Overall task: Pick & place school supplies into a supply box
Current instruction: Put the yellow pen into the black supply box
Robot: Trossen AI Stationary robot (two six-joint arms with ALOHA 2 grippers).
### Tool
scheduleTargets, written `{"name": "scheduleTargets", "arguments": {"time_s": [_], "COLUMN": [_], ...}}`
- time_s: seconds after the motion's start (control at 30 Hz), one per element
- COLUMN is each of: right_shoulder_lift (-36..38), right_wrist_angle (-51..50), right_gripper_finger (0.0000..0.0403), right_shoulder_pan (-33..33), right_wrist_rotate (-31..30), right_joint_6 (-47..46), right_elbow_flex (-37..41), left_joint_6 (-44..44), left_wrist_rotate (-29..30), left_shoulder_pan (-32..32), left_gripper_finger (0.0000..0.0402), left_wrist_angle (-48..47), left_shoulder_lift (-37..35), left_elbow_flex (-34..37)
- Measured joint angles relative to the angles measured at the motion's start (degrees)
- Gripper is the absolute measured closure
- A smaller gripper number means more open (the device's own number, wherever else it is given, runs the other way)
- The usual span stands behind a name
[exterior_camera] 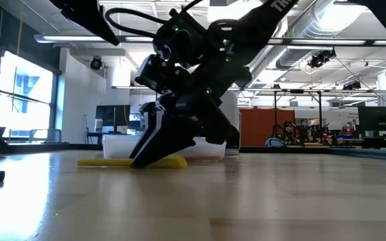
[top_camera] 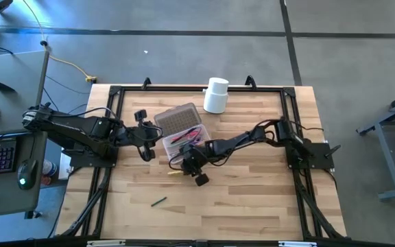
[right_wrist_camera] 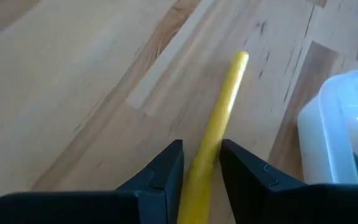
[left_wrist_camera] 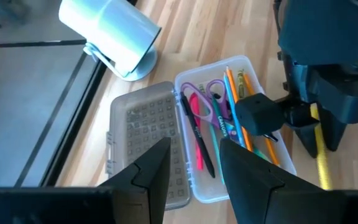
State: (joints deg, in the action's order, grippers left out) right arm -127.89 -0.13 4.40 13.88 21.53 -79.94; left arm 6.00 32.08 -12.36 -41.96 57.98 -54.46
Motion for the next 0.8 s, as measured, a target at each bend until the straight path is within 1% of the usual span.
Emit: {"name": "scheduleTargets", "arguments": {"time_s": [0.17,0.3,0.37,0.5,0.57,0.7,0.8], "right_shoulder_lift": [-2.9,-3.3,-3.3,-3.5,-3.5,-2.6,-0.6], "right_wrist_angle": [0.2,0.9,2.3,6.1,7.1,10.2,10.0], "right_gripper_finger": [0.0309,0.0316,0.0329,0.0378,0.0392,0.0377,0.0374], "right_shoulder_pan": [0.0,0.0,0.0,0.0,0.2,0.5,1.0], "right_wrist_rotate": [0.2,0.1,0.0,0.1,-0.6,-1.3,-2.0], "right_joint_6": [-0.7,-1.5,-4.3,-11.2,-13.4,-19.9,-21.0], "right_elbow_flex": [-0.1,-0.1,0.0,0.1,0.1,0.2,0.4], "left_joint_6": [0.0,0.0,0.0,0.0,0.0,0.0,0.0], "left_wrist_rotate": [0.7,0.8,0.8,0.8,0.8,0.8,0.8], "left_shoulder_pan": [0.0,0.0,0.0,0.0,0.0,0.0,0.0], "left_gripper_finger": [0.0229,0.0229,0.0229,0.0229,0.0229,0.0229,0.0229], "left_wrist_angle": [-0.1,-0.1,-0.1,-0.1,-0.1,-0.1,-0.1], "left_shoulder_lift": [0.0,0.0,0.0,0.0,0.0,0.0,0.0], "left_elbow_flex": [0.0,0.0,0.0,0.0,0.0,0.0,0.0]}}
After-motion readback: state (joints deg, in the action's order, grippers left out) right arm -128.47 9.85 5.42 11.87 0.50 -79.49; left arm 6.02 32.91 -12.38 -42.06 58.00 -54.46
